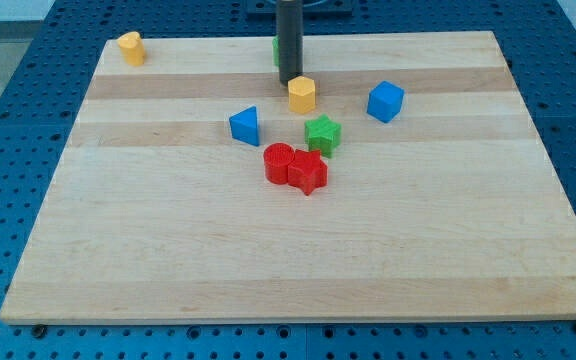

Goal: Move the red circle towards the top right of the board

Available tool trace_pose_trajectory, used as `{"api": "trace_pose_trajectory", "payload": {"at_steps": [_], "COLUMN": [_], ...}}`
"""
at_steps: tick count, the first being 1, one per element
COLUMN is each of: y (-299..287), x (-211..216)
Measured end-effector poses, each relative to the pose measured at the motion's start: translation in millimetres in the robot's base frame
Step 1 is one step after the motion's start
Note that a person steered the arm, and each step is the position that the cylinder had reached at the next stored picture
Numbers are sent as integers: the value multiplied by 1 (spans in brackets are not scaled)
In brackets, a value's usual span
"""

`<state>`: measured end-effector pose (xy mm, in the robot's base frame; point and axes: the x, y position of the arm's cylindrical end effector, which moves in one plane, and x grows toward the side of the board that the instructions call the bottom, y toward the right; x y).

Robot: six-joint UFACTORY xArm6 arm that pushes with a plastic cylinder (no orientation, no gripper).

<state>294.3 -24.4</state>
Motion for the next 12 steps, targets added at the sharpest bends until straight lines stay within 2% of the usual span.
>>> {"api": "trace_pose_trajectory", "payload": {"at_steps": [2, 3, 5, 6, 8, 9, 12], "y": [-70, -82, -18, -17, 57, 72, 160], "x": [53, 100, 157, 160, 171, 171, 133]}}
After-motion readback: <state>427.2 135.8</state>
